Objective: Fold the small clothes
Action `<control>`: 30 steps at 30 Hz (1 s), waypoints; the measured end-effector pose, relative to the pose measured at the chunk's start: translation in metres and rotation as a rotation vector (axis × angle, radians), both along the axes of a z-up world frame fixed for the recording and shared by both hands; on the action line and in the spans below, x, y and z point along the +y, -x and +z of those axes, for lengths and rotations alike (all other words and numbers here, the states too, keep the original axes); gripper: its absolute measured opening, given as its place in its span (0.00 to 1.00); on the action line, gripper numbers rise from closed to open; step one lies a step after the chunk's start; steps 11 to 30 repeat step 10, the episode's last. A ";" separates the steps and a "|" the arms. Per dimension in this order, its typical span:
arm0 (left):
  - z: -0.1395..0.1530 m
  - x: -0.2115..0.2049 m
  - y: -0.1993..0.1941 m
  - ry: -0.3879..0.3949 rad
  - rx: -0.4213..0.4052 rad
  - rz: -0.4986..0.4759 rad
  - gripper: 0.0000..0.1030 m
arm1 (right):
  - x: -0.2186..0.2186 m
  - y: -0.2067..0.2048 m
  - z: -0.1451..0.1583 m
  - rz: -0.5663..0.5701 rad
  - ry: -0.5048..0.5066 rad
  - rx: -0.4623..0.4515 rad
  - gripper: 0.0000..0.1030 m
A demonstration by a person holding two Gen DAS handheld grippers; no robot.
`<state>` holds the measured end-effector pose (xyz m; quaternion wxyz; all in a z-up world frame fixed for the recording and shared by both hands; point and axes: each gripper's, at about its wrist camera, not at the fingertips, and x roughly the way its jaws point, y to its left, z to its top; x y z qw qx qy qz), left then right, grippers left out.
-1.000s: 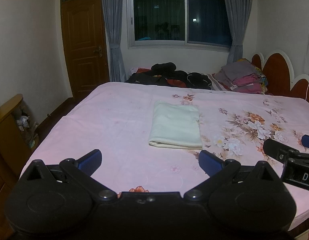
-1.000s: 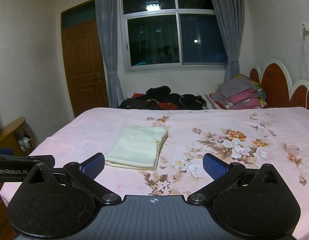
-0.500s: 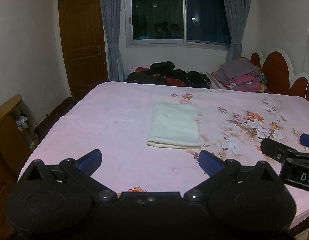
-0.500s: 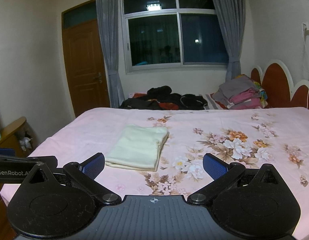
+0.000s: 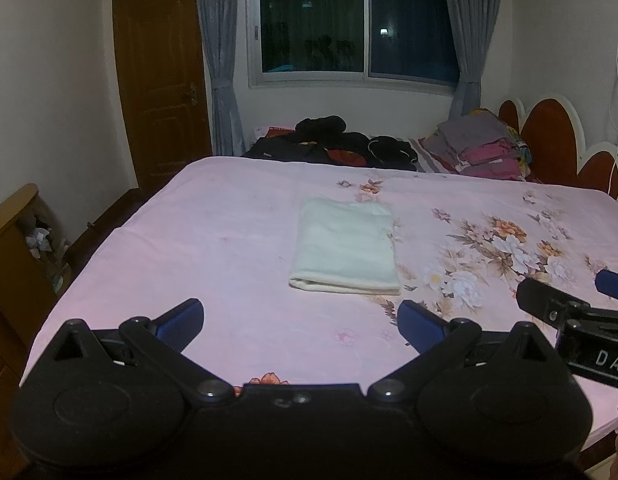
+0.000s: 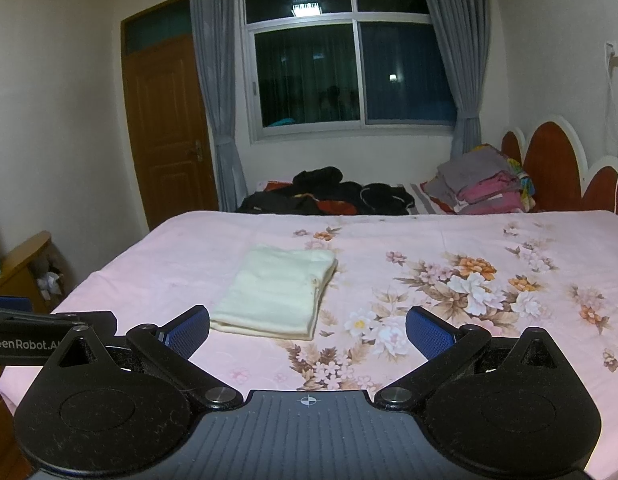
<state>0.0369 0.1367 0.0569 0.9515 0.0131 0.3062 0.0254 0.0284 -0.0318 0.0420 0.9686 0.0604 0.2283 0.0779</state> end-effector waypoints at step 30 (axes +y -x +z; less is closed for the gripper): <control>-0.002 -0.002 -0.013 -0.012 -0.001 0.004 0.99 | -0.004 -0.011 -0.007 -0.014 -0.005 0.026 1.00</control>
